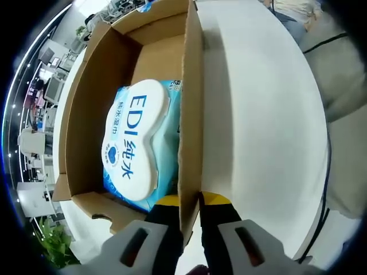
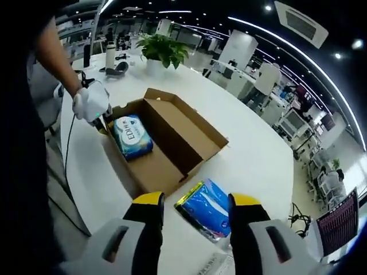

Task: Operate the shoe box by opening the lid, removing the specified soft item, and placing it in the target area until the item is outside and the box remains undamaged.

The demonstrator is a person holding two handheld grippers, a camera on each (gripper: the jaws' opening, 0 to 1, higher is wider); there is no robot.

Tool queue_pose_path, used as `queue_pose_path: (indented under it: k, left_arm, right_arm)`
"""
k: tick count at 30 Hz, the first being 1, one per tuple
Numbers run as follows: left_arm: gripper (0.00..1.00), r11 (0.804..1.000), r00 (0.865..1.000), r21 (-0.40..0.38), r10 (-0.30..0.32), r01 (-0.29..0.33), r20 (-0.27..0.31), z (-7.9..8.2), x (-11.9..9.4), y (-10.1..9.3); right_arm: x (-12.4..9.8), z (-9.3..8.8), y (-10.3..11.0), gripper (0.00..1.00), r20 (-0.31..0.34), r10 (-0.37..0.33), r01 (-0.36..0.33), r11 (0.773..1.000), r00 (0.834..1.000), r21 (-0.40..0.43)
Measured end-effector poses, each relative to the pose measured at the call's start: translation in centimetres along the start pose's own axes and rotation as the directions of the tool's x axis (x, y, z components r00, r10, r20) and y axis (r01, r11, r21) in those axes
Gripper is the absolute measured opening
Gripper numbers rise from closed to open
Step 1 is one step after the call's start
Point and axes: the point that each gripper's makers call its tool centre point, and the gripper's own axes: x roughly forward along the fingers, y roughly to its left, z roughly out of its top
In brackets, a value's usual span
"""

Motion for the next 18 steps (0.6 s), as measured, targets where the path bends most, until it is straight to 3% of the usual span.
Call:
queue_pose_path:
  k: [5,10,18]
  left_arm:
    - [0.08,1.0,1.0,0.001,0.0,0.0,0.001,0.0,0.0,0.0]
    - [0.07,1.0,1.0,-0.001,-0.002,0.002,0.0,0.0,0.0,0.0]
    - [0.07,1.0,1.0,0.002,-0.002,0.002,0.001,0.0,0.0,0.0]
  right_arm:
    - [1.1,1.0,1.7,0.49,0.007,0.08,-0.08,0.997,0.997,0.0]
    - [1.6,2.8,2.0,0.48,0.028,0.096,-0.095,0.995,0.995,-0.019]
    - [2.9,4.0,2.8,0.44,0.054,0.143,-0.143,0.99,0.988,0.005]
